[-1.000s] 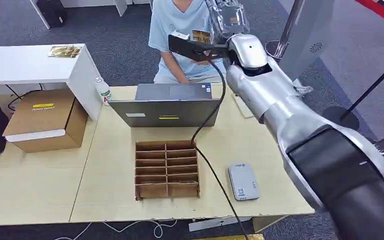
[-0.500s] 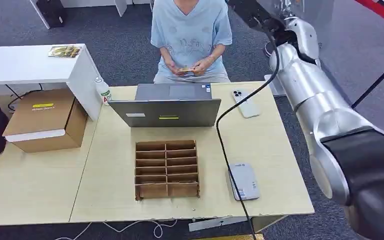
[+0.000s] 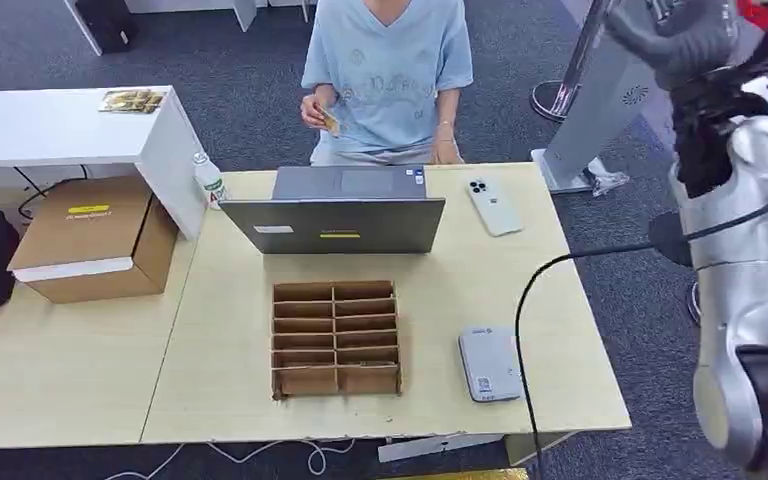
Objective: Pass the card to the sensor for recognition and then transmit it.
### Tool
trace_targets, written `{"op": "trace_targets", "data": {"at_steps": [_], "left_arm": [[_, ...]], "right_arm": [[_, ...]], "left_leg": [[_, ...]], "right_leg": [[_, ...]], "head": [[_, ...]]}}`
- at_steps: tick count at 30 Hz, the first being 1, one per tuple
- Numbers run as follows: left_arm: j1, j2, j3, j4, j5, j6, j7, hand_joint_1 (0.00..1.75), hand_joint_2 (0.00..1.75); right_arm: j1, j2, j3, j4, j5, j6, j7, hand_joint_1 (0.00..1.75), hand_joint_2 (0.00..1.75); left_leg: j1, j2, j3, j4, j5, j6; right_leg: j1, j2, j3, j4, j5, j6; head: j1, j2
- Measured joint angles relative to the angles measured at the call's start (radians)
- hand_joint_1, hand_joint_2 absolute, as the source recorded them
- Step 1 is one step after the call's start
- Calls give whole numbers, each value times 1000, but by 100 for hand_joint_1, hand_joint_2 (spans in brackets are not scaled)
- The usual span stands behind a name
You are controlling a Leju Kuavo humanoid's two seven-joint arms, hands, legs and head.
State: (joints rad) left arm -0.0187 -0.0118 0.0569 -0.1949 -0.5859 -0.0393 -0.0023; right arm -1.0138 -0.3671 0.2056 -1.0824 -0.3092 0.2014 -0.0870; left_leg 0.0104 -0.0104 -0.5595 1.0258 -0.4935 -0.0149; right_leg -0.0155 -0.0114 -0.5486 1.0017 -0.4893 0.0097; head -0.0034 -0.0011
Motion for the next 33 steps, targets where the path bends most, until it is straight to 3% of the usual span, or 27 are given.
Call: {"op": "trace_targets", "data": {"at_steps": [4,8,16,19,23,25,29,33], "left_arm": [[1,-1,19,0,-3,1,4,0,0],[4,-4,32,0,-3,3,11,0,0],[10,-6,54,0,1,15,20,0,0],[13,-8,67,0,2,16,20,0,0],[12,-13,76,0,2,22,21,0,0],[12,-17,82,0,2,22,25,0,0],[12,-23,92,0,-8,21,31,0,0],[12,-25,92,0,-21,21,31,0,0]], "right_arm": [[93,-144,-13,-129,-125,-1,-19,0,175],[274,-264,-83,-282,-218,9,-27,0,175],[586,-431,-238,-512,-333,78,5,0,175],[699,-470,-297,-586,-319,87,-19,0,175],[874,-462,-347,-687,-132,30,-117,0,175],[971,-424,-354,-745,72,-67,-212,0,175],[1149,-333,-337,-840,403,-287,-332,0,175],[1268,-270,-285,-890,583,-489,-352,0,175]], "left_leg": [[0,0,0,0,-1,1],[0,0,-1,0,-2,3],[0,1,-1,0,-2,3],[0,1,-1,-1,-2,3],[1,1,-1,-1,-2,3],[1,0,-1,-1,-2,3],[1,0,-1,-1,-2,3],[1,1,-1,-2,-3,3]], "right_leg": [[0,0,0,-1,0,0],[0,-1,0,-1,0,0],[1,0,-1,-1,-1,0],[1,0,-1,-1,-1,0],[1,0,0,-1,-1,1],[1,0,0,-1,-1,1],[2,-1,0,-1,-3,1],[1,0,-1,-1,-3,1]], "head": [[0,0],[0,0],[-1,0],[0,0],[0,0],[0,0],[0,0],[-1,0]]}}
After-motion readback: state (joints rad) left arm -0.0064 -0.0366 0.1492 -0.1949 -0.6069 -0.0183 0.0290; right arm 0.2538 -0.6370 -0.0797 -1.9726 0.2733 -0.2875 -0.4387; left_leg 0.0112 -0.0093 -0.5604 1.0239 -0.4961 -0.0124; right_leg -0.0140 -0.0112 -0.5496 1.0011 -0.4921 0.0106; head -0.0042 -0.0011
